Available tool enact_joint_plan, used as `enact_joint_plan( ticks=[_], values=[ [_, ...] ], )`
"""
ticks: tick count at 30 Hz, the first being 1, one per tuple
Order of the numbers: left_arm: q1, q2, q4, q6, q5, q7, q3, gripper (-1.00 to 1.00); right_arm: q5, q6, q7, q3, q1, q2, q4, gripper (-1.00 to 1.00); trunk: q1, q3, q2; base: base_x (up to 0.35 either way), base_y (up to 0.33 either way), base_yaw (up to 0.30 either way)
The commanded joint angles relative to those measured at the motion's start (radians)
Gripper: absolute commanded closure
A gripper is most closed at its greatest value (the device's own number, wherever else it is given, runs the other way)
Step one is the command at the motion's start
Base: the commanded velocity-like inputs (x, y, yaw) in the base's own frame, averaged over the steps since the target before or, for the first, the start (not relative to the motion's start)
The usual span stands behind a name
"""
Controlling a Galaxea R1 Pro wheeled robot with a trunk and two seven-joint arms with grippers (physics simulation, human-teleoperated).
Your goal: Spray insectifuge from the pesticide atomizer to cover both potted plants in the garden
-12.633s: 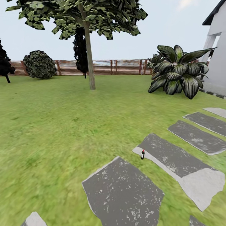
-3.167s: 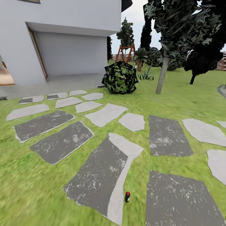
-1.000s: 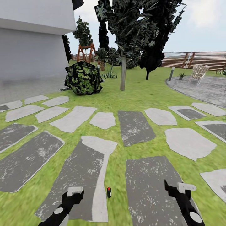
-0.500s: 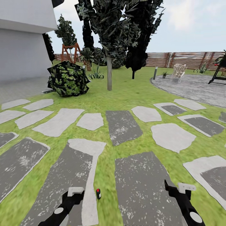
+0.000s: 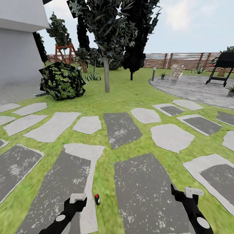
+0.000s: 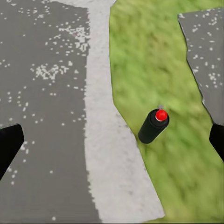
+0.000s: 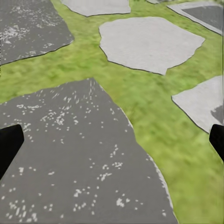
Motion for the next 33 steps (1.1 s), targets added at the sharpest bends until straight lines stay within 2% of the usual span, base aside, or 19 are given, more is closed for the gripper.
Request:
enact_joint_plan(
  ticks=[1, 2, 5, 6, 8, 10, 21, 33],
  values=[
    [-0.002, -0.002, 0.001, -0.002, -0.001, -0.001, -0.001, -1.00, 0.001, 0.009, 0.001, -0.001, -0.001, 0.000, -0.029, -1.00, 0.004, -0.006, -0.008, 0.000, 0.000, 0.023],
    [-0.006, -0.004, 0.001, -0.001, -0.001, -0.001, -0.007, -1.00, 0.001, 0.035, 0.001, -0.001, -0.002, 0.000, -0.067, -1.00, 0.008, -0.010, -0.015, 0.000, 0.000, 0.039],
    [-0.015, -0.012, -0.009, 0.007, 0.001, -0.001, -0.042, -1.00, 0.000, 0.239, 0.001, -0.001, -0.018, 0.000, -0.260, -1.00, 0.019, -0.024, -0.036, 0.000, 0.000, 0.057],
    [-0.016, -0.012, -0.011, 0.008, 0.001, 0.000, -0.053, -1.00, -0.001, 0.356, 0.001, -0.001, -0.027, 0.000, -0.360, -1.00, 0.023, -0.029, -0.043, 0.000, 0.000, 0.065],
    [-0.017, -0.011, -0.006, 0.008, 0.001, 0.000, -0.058, -1.00, -0.002, 0.427, 0.000, -0.002, -0.030, 0.000, -0.420, -1.00, 0.031, -0.038, -0.057, 0.000, 0.000, 0.066],
    [-0.015, -0.010, -0.002, 0.006, 0.000, 0.000, -0.063, -1.00, -0.002, 0.461, 0.002, -0.003, -0.032, 0.001, -0.444, -1.00, 0.038, -0.048, -0.071, 0.000, 0.000, 0.068],
    [-0.012, -0.010, 0.001, 0.002, -0.001, 0.000, -0.065, -1.00, 0.006, 0.475, 0.002, 0.000, -0.033, 0.010, -0.411, -1.00, 0.080, -0.099, -0.148, 0.000, 0.000, 0.031],
    [-0.007, -0.010, 0.001, -0.003, 0.000, 0.000, -0.064, -1.00, 0.006, 0.475, 0.001, 0.001, -0.033, 0.011, -0.409, -1.00, 0.126, -0.151, -0.232, 0.000, 0.000, -0.210]
  ],
)
